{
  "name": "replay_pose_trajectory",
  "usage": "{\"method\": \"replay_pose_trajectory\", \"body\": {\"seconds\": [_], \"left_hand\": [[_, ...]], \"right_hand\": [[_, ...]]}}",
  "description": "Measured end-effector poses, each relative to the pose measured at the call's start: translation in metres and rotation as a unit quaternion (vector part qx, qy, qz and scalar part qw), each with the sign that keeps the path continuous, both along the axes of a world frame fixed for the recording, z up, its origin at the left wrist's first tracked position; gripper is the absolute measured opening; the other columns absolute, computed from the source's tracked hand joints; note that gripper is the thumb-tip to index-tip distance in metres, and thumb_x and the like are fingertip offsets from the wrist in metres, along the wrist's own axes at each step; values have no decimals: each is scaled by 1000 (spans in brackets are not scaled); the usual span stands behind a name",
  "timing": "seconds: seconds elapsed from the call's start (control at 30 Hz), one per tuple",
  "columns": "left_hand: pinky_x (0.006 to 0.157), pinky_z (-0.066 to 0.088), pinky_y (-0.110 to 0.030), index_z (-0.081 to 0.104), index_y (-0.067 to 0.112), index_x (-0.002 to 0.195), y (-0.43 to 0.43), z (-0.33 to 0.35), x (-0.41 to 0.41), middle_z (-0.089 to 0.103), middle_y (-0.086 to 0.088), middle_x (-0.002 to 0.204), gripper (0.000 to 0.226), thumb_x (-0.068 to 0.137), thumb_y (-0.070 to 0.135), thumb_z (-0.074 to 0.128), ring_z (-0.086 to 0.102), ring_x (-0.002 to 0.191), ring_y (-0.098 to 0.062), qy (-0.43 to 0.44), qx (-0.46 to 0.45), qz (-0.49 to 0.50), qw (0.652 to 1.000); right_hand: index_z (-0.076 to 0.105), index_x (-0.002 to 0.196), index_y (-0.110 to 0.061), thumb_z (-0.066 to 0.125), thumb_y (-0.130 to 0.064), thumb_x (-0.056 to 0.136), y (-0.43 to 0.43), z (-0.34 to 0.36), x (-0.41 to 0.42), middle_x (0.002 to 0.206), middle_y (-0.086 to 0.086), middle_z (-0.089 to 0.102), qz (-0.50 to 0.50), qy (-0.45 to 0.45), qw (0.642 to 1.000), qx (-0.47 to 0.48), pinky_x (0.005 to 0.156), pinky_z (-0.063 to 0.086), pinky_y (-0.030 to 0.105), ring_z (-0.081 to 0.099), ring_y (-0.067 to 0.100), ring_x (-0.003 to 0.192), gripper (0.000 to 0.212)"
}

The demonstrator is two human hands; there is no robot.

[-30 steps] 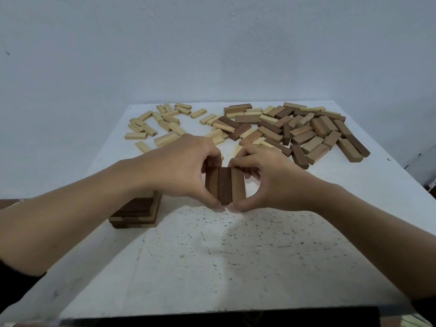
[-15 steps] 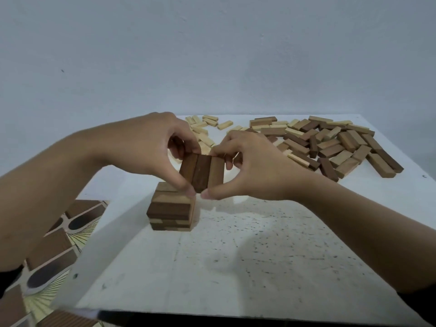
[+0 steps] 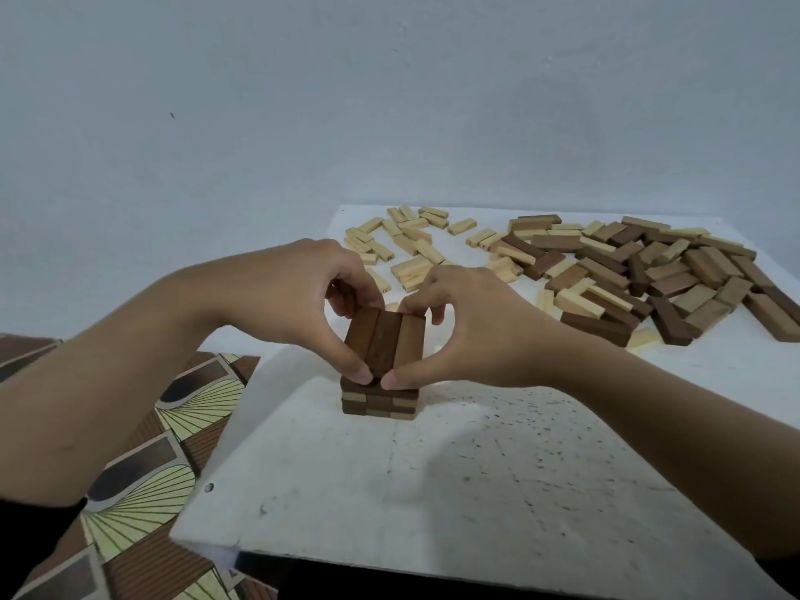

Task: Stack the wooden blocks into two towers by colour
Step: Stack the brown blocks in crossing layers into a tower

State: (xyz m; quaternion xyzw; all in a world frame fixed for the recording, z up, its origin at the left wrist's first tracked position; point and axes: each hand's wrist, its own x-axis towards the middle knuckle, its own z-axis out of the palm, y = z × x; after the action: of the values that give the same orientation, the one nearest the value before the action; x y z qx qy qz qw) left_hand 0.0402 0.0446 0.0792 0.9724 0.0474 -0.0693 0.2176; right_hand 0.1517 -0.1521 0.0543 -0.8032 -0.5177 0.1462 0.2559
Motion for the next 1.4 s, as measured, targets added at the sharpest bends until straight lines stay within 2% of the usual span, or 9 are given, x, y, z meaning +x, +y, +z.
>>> {"method": "replay_pose_trajectory", "body": {"seconds": [0.17,0.43,0.6,0.73,0.87,1.0,1.13,1.23,1.4], "left_hand": [[90,55,-34,70,41,107,4,-9,-1,64,20,106,74,42,74,84,61,99,3,-4,-4,-2,1000],[88,55,-31,70,40,108,4,-14,-1,64,20,108,74,44,73,86,59,100,3,-12,-2,-4,1000],[89,55,-31,68,39,115,7,-19,-3,62,20,111,74,51,66,92,59,102,3,-13,-7,-5,1000],[89,55,-31,63,43,129,13,-23,-8,61,24,116,92,47,77,84,60,107,2,-24,-17,-4,1000],[90,49,-27,58,45,133,20,-34,-22,59,30,124,89,52,72,83,54,119,2,-66,-80,7,995],[98,44,-35,60,41,134,22,-65,-36,62,21,134,82,58,58,87,51,132,-5,-113,-192,34,974],[102,42,-42,58,32,138,16,-88,-38,64,10,137,84,61,46,89,51,137,-13,-143,-271,37,951],[101,40,-41,57,31,138,13,-94,-35,65,8,137,82,64,44,89,51,137,-15,-163,-275,35,947],[100,37,-37,57,32,139,13,-95,-33,65,8,136,82,65,41,90,52,137,-14,-179,-274,35,944]], "right_hand": [[70,118,-32,86,-66,60,5,-6,1,102,-14,53,0,-42,999,-34,82,43,24,48,7,99,69],[70,119,-34,84,-67,62,6,-7,1,102,-17,52,5,-62,997,-53,80,38,17,48,6,98,67],[65,129,-35,82,-72,60,4,-11,1,105,-19,55,1,-73,996,-50,83,42,23,51,4,99,80],[54,141,-41,80,-74,59,-1,-15,3,116,-22,54,-1,-53,998,-39,84,37,16,50,0,105,93],[47,142,-50,76,-80,52,-14,-23,7,129,-35,45,-24,11,1000,-5,101,41,30,44,-9,118,100],[45,141,-55,75,-86,53,-22,-40,9,141,-40,41,-36,49,998,25,112,41,42,38,-10,132,98],[47,144,-48,79,-74,57,-22,-47,4,145,-34,45,-35,68,996,50,115,38,39,35,-13,135,96],[48,145,-44,79,-70,57,-21,-48,1,148,-29,46,-34,69,995,65,116,36,36,34,-12,135,97],[49,145,-42,80,-65,60,-20,-52,0,144,-30,46,-29,60,995,79,108,34,20,35,-21,125,94]]}}
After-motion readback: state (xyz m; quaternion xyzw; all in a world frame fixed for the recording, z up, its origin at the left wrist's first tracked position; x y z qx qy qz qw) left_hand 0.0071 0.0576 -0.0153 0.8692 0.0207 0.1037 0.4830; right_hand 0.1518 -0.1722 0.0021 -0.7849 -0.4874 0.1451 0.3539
